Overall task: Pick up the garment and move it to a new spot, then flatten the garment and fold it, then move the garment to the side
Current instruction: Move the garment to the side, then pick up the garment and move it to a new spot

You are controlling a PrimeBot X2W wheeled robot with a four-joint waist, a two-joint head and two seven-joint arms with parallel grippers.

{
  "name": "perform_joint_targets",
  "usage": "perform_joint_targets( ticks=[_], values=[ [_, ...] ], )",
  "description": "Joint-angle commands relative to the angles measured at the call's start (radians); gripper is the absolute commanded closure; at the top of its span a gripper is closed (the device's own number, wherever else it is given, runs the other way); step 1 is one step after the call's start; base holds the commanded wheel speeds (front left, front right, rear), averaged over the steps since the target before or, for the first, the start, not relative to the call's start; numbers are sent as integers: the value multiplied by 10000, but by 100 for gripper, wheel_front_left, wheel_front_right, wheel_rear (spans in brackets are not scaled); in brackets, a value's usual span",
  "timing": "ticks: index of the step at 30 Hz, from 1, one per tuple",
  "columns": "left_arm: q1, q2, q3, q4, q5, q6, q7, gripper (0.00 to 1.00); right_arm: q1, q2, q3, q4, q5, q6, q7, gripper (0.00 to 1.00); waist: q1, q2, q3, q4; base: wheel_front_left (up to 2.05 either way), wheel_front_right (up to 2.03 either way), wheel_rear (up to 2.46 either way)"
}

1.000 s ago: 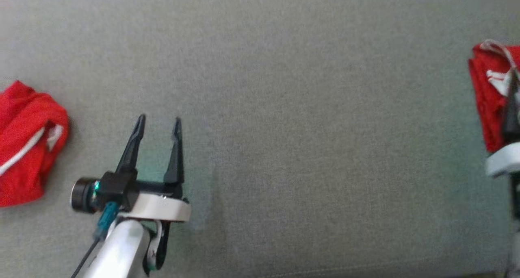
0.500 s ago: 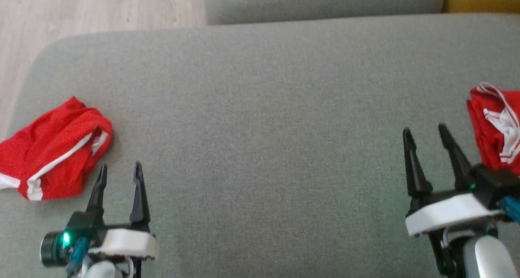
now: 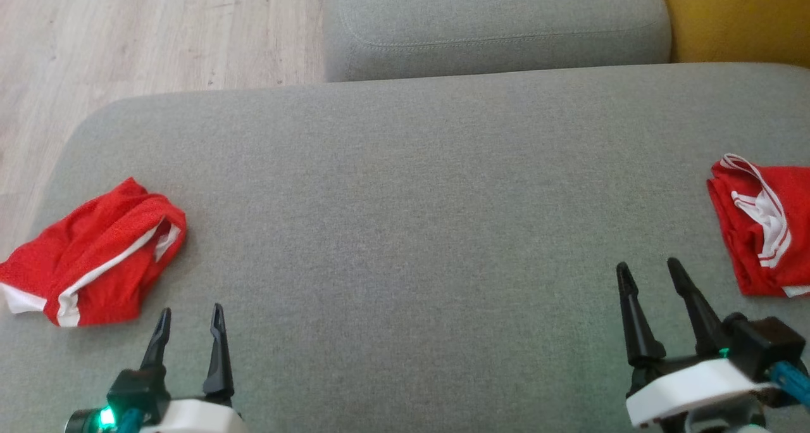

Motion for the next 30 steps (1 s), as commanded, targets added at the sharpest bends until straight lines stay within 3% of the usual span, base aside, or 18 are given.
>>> perform_joint_targets(
  ticks=[1,18,24,30],
  values=[
    [-341,251,377,-344,-121,48,3,0,-229,-58,280,-419,105,37,-28,0,1,-1,-15,1,0,0,0],
    [-506,284,258,-477,-165,146,125,0,-258,-57,332,-448,-28,37,9,0,1,-1,83,166,0,0,0],
    [-882,193,203,-434,-142,92,-19,0,-378,-57,229,-658,-222,37,116,0,1,-1,325,730,0,0,0],
    [-1624,-141,234,-303,-181,42,-319,0,-637,-57,194,-1159,-532,37,396,0,1,-1,810,1966,0,0,0]
  ],
)
